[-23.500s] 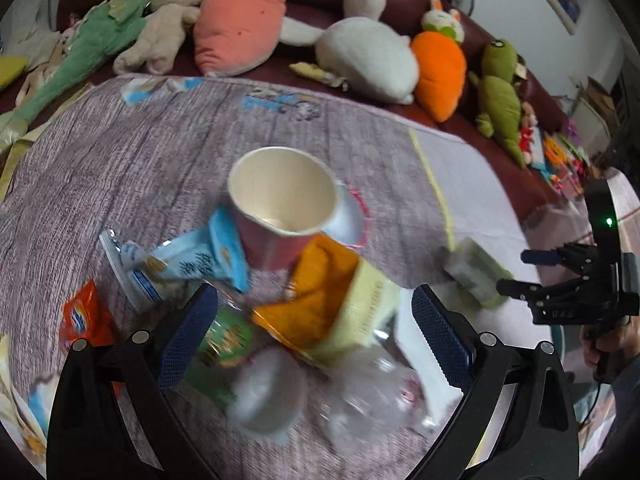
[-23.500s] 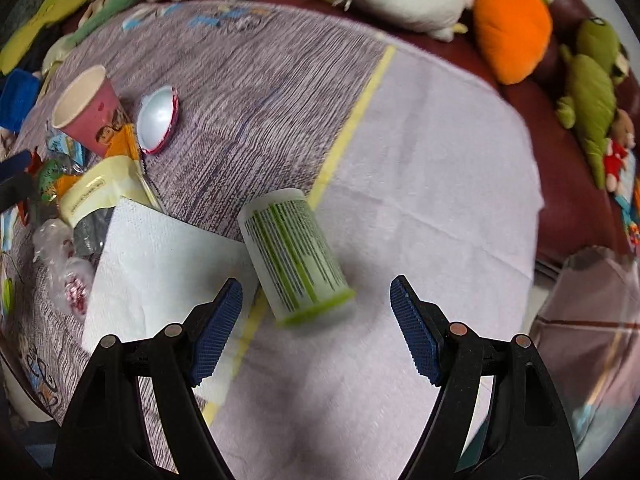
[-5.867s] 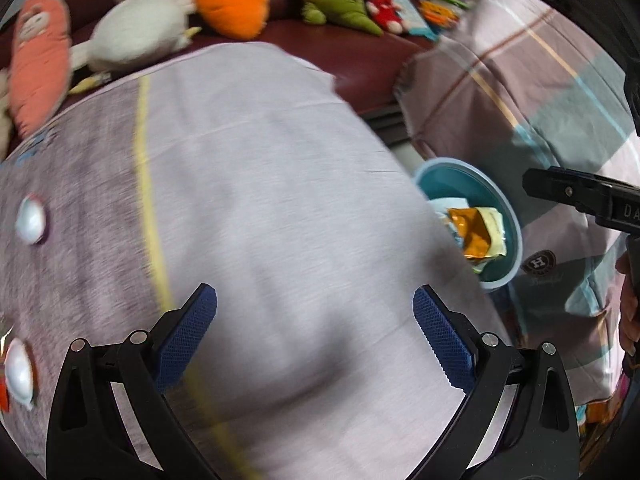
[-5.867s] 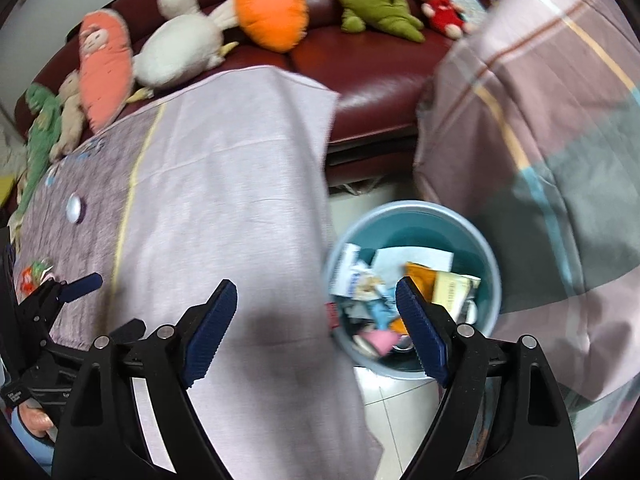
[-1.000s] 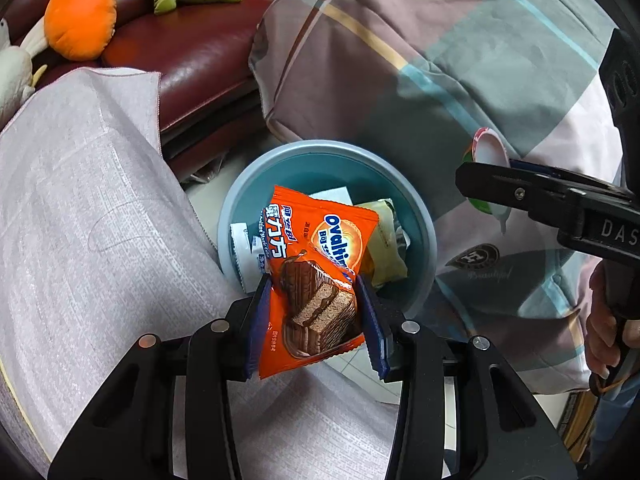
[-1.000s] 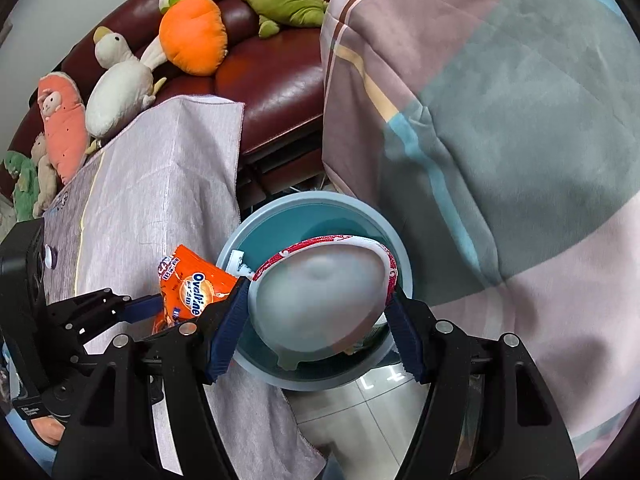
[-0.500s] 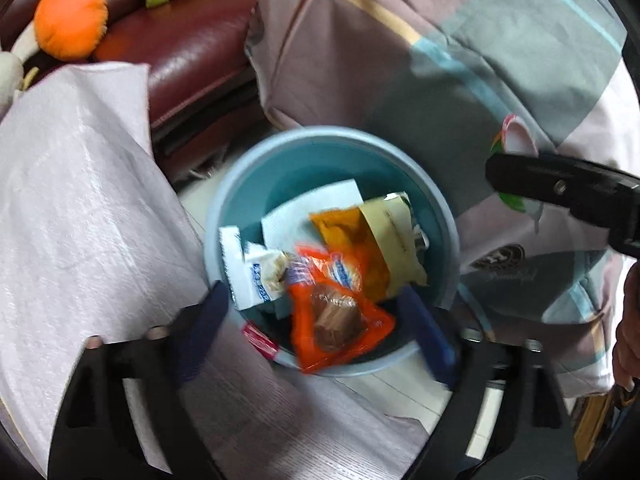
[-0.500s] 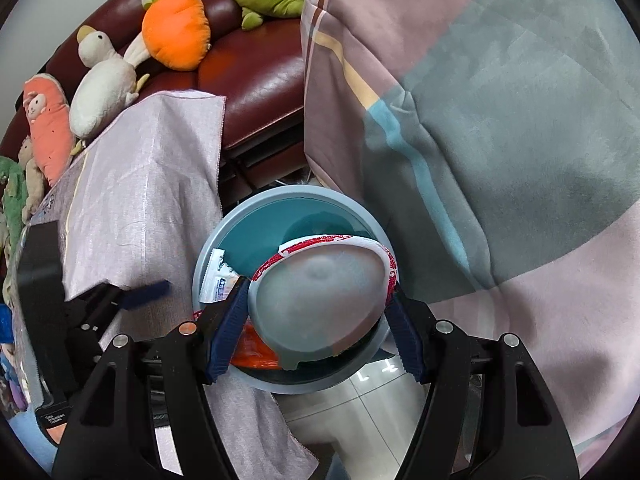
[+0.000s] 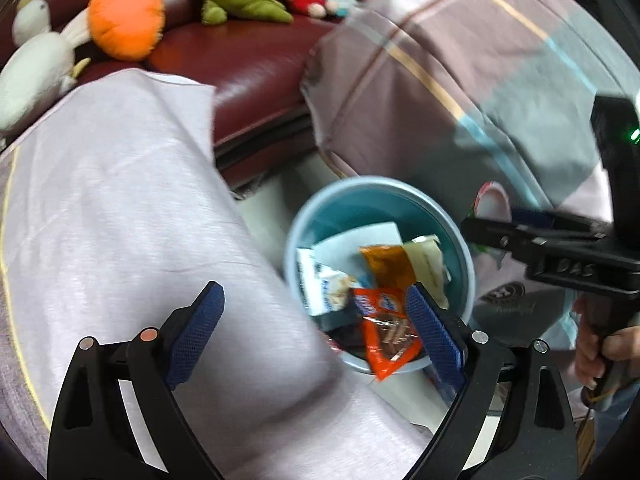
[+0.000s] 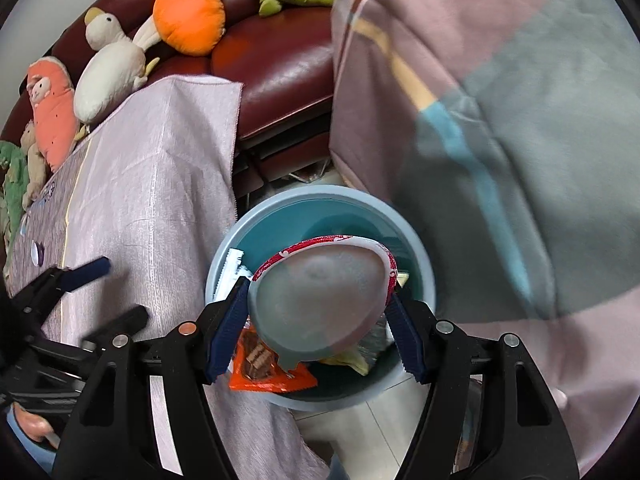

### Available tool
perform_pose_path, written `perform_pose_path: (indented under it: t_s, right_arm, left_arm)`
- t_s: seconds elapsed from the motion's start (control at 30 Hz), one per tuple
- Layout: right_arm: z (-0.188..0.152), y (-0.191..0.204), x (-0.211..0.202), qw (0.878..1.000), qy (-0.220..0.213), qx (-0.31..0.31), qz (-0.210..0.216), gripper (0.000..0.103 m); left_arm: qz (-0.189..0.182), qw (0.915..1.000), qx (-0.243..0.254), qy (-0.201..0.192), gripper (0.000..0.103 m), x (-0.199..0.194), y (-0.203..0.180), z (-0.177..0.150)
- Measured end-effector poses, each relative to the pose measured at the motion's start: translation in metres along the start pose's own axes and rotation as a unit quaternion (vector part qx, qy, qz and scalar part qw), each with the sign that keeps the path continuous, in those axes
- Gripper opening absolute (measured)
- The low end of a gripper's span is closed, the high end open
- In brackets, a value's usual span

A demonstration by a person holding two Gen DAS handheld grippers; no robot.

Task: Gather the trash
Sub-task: 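Carry the packet and lid over the teal bin and open both tools, then move both open tools back to the table toward the green snack packet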

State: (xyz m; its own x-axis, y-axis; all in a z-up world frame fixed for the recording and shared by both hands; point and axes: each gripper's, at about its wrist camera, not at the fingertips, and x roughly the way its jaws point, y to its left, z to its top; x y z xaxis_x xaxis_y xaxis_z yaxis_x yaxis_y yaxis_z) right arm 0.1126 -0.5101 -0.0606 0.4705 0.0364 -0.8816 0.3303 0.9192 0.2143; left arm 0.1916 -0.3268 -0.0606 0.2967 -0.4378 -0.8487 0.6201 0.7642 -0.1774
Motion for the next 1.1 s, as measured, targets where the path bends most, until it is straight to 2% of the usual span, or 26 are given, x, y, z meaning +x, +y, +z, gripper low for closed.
perform_pose_path:
  t_s: [0.1,0.17,0.37,0.67,0.93,1.1]
  right_arm:
    - [0.005,0.008,0.014,1.000,0.013,-0.001,0.008,0.064]
    - [0.006,0.011,0.022,1.000,0.022,0.005,0.013,0.072]
    - [0.004,0.020,0.024,1.000,0.027,0.002,0.001,0.074]
    - [0.000,0.037,0.005,1.000,0.020,-0.009,-0.019,0.075]
    - [-0.004,0.082,-0.017,0.999,0.006,-0.042,-0.027,0.077]
    - [-0.009,0.124,-0.024,0.997,0.004,-0.075,-0.025,0.077]
  left_arm:
    - [0.008,0.9999,-0.012,-0.007,0.096,-0.007,0.016,-0.001]
    - [0.013,0.9997,-0.021,-0.006,0.097,-0.010,0.027,-0.003]
    - [0.006,0.9989,-0.047,0.000,0.097,-0.009,0.049,-0.010]
    - [-0.001,0.9986,-0.053,-0.007,0.097,-0.024,0.063,-0.028]
    - [0.002,0.9969,-0.074,-0.029,0.097,-0.058,0.092,-0.049]
    - [0.011,0.9939,-0.100,-0.045,0.097,-0.082,0.120,-0.067]
